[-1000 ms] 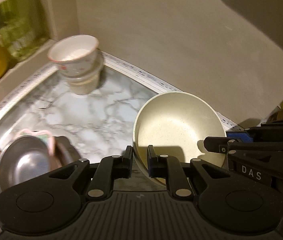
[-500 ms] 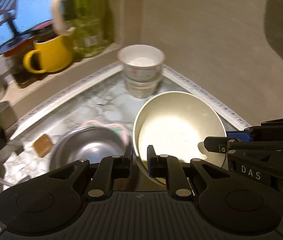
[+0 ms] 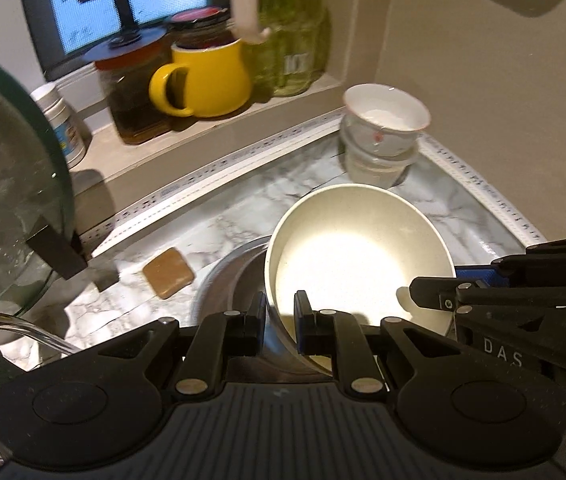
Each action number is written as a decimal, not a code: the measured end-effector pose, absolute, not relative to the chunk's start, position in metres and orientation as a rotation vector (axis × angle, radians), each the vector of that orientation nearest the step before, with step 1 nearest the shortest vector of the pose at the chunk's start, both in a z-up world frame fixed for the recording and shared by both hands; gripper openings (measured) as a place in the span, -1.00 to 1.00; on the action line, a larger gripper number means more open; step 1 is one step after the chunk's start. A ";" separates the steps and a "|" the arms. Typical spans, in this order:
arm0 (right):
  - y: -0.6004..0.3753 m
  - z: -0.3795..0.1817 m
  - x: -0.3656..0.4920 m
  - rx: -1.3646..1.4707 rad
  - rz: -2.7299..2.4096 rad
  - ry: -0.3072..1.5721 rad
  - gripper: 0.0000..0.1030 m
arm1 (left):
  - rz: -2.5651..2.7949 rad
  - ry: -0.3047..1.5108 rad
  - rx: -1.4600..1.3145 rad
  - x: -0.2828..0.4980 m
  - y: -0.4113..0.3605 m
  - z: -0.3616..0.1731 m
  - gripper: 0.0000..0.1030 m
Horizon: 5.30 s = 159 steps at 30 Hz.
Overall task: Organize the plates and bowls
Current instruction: 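Lift the cream bowl with both grippers and carry it over the steel pot, then lower the cream bowl into the steel pot and open both grippers, then close both grippers on the steel pot rim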
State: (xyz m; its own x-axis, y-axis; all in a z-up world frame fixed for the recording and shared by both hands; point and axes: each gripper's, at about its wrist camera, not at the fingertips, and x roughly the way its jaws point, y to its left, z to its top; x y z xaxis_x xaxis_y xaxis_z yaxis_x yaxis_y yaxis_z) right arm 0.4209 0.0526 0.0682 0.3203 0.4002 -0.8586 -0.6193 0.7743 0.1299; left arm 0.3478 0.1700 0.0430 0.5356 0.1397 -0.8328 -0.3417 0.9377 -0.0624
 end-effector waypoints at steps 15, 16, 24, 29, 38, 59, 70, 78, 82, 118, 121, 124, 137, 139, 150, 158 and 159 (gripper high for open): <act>0.092 0.041 0.426 -0.324 0.716 1.106 -0.72 | 0.265 1.035 -0.219 0.354 0.191 0.016 -0.74; 0.092 0.040 0.427 -0.328 0.719 1.107 -0.72 | 0.262 1.041 -0.220 0.355 0.192 0.015 -0.74; 0.092 0.030 0.432 -0.355 0.724 1.130 -0.70 | 0.235 1.074 -0.217 0.365 0.191 0.001 -0.74; 0.090 0.022 0.435 -0.358 0.734 1.151 -0.69 | 0.223 1.075 -0.213 0.367 0.192 -0.004 -0.74; 0.090 0.017 0.435 -0.379 0.753 1.159 -0.63 | 0.220 1.076 -0.235 0.371 0.197 -0.014 -0.74; 0.076 0.027 0.438 -0.324 0.734 1.169 -0.35 | 0.233 1.057 -0.282 0.363 0.202 -0.001 -0.57; 0.058 0.043 0.432 -0.289 0.722 1.149 -0.12 | 0.242 1.031 -0.310 0.346 0.205 0.015 -0.57; 0.044 0.049 0.429 -0.263 0.718 1.146 0.12 | 0.270 1.009 -0.342 0.327 0.212 0.020 -0.14; 0.037 0.046 0.430 -0.254 0.709 1.150 0.24 | 0.300 0.959 -0.348 0.314 0.216 0.021 0.46; 0.026 -0.018 0.452 -0.146 0.682 1.277 0.36 | 0.382 1.048 -0.513 0.309 0.244 -0.063 0.17; 0.028 -0.021 0.454 -0.147 0.682 1.285 0.22 | 0.374 1.049 -0.523 0.311 0.245 -0.064 0.00; 0.032 -0.025 0.456 -0.138 0.684 1.296 0.06 | 0.364 1.049 -0.533 0.314 0.246 -0.065 -0.22; 0.038 -0.034 0.458 -0.076 0.703 1.337 -0.61 | 0.336 1.042 -0.540 0.323 0.245 -0.064 -0.64; 0.038 -0.034 0.458 -0.071 0.708 1.337 -0.68 | 0.327 1.037 -0.529 0.324 0.242 -0.062 -0.72; 0.042 -0.029 0.451 -0.114 0.686 1.300 -0.73 | 0.331 1.025 -0.478 0.330 0.231 -0.052 -0.76; 0.026 -0.021 0.449 -0.114 0.662 1.271 -0.72 | 0.308 1.017 -0.461 0.340 0.216 -0.049 -0.76; 0.023 -0.020 0.449 -0.112 0.658 1.267 -0.72 | 0.301 1.014 -0.454 0.342 0.213 -0.048 -0.76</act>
State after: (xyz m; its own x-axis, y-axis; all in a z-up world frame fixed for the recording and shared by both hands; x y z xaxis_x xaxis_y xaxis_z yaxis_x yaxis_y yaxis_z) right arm 0.4487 0.0228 -0.0199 0.1439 0.3951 -0.9073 -0.5147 0.8130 0.2724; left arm 0.3416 0.2130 -0.0482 0.4994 0.0333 -0.8657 -0.4449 0.8673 -0.2233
